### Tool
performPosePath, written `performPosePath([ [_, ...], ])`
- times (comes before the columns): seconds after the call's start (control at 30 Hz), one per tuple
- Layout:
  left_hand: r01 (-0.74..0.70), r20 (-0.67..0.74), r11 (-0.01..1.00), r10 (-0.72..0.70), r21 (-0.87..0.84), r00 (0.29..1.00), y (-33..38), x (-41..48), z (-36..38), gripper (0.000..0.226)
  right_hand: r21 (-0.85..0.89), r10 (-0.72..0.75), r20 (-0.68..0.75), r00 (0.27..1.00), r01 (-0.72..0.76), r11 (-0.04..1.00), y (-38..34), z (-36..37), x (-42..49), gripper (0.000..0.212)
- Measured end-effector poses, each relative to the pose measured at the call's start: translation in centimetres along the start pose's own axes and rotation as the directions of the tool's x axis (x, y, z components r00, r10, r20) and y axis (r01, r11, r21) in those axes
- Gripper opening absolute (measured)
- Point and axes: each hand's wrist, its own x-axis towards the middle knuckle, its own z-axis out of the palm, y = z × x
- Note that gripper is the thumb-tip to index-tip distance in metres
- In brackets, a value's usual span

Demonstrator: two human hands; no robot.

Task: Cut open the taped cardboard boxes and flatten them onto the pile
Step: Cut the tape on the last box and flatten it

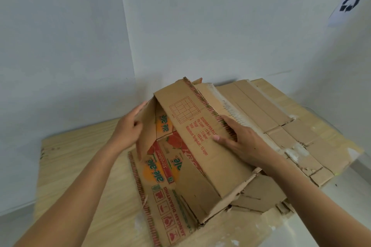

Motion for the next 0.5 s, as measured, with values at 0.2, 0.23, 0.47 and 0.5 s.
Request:
performPosePath([
  [0.2, 0.121, -0.068, 0.991, -0.125, -0.056, 0.990, -3.8, -2.8, -6.6, 0.033, 0.037, -0.064, 0.122, 0.990, 0.060, 0.998, -0.6, -0.3, 0.8, 0.061],
  [0.23, 0.141, -0.111, 0.989, -0.145, -0.044, 0.983, -4.3, -2.9, -7.2, 0.025, 0.046, -0.074, 0.127, 0.989, 0.068, 0.997, -0.9, -0.2, 0.8, 0.059],
  [0.47, 0.253, -0.393, 0.967, -0.230, 0.009, 0.891, -5.3, -0.1, -6.5, 0.030, 0.036, -0.042, 0.110, 0.993, 0.038, 0.999, -0.9, 1.2, 0.5, 0.055],
  [0.5, 0.252, -0.354, 0.967, -0.246, -0.032, 0.902, -5.3, 0.6, -6.1, 0.036, 0.035, -0.038, 0.106, 0.994, 0.034, 0.999, -1.1, 1.3, 0.4, 0.051],
])
